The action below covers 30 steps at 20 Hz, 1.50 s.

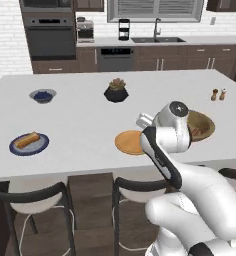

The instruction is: Place one bun and one sausage from the bowl on each plate.

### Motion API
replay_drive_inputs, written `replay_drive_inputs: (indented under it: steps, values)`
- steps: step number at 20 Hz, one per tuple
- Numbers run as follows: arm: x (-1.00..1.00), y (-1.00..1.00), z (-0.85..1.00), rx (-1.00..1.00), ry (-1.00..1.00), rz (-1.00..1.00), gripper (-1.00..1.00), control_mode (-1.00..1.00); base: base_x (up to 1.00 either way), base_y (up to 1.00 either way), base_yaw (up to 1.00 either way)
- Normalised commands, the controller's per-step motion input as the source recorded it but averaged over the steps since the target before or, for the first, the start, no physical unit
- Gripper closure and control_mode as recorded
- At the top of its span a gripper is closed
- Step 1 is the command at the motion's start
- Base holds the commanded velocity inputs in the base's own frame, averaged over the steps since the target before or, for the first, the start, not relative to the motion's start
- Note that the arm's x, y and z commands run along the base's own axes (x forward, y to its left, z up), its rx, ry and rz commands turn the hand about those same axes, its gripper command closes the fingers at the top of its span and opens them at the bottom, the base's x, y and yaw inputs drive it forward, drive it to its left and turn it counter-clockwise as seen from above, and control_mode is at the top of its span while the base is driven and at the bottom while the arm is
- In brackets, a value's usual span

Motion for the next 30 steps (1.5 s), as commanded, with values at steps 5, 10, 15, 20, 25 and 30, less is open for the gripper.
replay_drive_inputs:
  steps: [5, 10, 15, 20, 25, 30]
  values:
    - [0.0, 0.0, 0.0, 0.0, 0.0, 0.0, 1.0, 1.0, 0.13, 1.0, -0.08]
    - [0.0, 0.0, 0.0, 0.0, 0.0, 0.0, 1.0, 1.0, 0.32, 1.0, -0.17]
    - [0.33, 0.35, 0.0, 0.02, 0.0, -0.02, 1.0, -1.0, 0.25, 0.6, -0.1]
    - [0.96, 0.3, -0.35, 0.0, 0.15, 0.0, 1.0, -1.0, 0.0, 0.0, 0.0]
    - [0.62, 0.52, -0.54, 0.03, 0.24, 0.02, 1.0, -1.0, 0.0, 0.0, 0.0]
    - [0.16, 0.18, -0.66, 0.03, 0.21, 0.03, 1.0, -1.0, 0.0, 0.0, 0.0]
